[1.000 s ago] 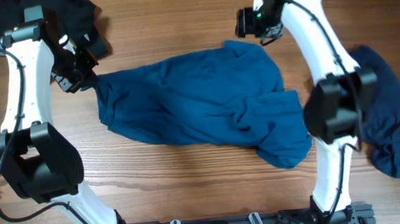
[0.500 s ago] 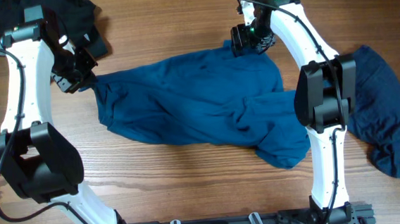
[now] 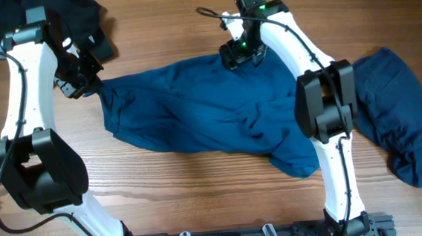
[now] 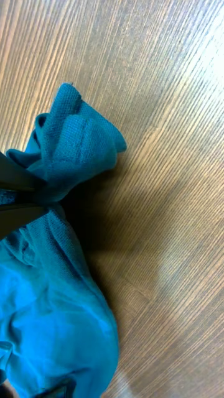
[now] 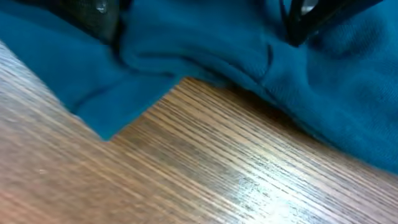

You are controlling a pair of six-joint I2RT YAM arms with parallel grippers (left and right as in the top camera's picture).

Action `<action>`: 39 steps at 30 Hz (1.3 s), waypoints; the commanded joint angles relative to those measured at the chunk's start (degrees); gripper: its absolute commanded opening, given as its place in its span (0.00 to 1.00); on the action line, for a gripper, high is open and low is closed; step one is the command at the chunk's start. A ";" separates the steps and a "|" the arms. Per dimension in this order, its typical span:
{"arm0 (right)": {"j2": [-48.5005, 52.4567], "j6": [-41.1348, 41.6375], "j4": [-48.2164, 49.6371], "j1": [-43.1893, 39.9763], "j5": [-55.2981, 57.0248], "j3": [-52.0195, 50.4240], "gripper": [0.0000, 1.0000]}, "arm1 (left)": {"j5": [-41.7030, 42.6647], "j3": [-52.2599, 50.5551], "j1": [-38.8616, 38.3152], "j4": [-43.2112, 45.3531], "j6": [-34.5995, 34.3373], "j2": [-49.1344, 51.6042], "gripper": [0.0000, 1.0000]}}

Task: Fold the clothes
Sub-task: 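Lift the teal shirt with both grippers and pull the edges apart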

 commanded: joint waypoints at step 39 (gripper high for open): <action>-42.66 18.47 -6.64 -0.96 18.12 2.78 0.05 | 2.78 5.40 -0.15 2.27 0.33 -29.57 0.04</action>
